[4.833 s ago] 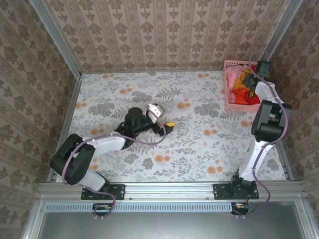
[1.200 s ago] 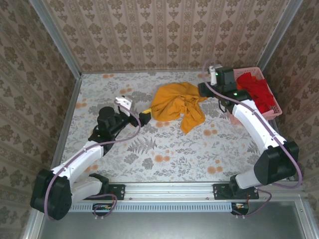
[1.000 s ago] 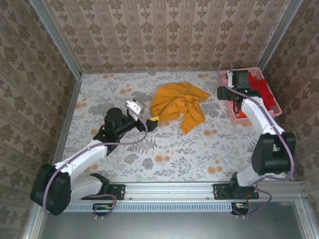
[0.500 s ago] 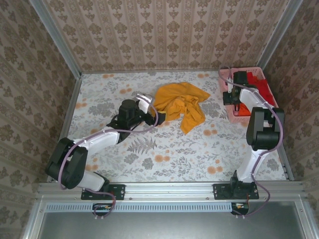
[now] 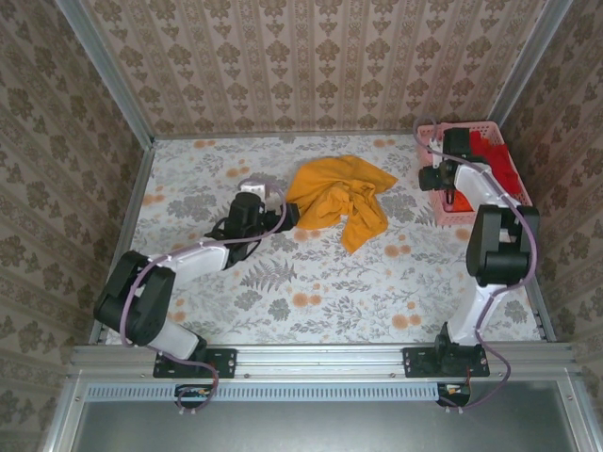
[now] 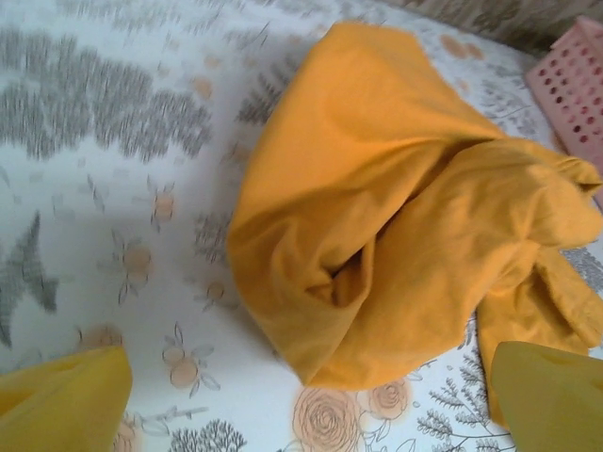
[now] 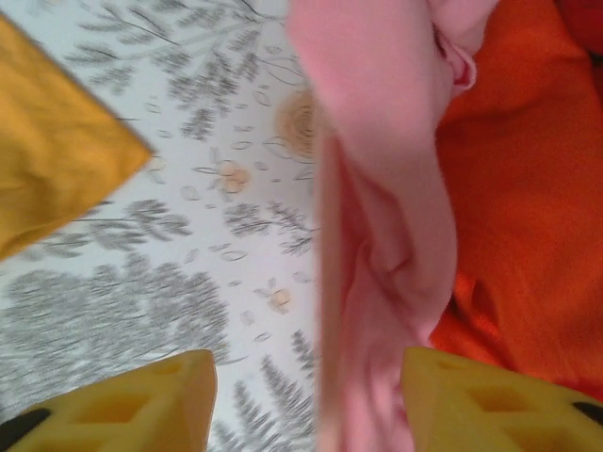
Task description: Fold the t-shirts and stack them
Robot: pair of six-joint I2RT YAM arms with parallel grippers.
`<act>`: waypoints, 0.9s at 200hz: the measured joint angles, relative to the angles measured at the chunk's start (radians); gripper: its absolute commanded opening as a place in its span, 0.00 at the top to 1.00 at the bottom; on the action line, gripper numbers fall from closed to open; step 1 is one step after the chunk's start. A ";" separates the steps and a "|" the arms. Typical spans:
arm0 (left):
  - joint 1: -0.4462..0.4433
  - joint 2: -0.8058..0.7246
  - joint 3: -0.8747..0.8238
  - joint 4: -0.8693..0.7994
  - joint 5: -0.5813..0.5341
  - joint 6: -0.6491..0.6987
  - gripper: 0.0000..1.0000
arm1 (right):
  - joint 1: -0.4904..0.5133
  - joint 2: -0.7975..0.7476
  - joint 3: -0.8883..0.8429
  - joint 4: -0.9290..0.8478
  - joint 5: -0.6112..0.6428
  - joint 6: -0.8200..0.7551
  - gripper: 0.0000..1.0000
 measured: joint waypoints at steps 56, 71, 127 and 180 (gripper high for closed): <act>0.005 0.200 0.050 0.048 0.002 -0.208 0.18 | 0.288 -0.279 -0.153 0.064 0.019 0.098 0.25; 0.005 0.262 0.100 0.061 0.005 -0.253 0.27 | 0.326 -0.305 -0.203 0.086 -0.018 0.174 0.25; 0.005 0.363 0.179 0.107 0.030 -0.344 0.76 | 0.415 -0.258 -0.367 0.152 -0.098 0.387 0.37; 0.004 0.331 0.175 0.087 0.004 -0.327 1.00 | 0.401 -0.092 -0.366 0.204 -0.069 0.472 0.83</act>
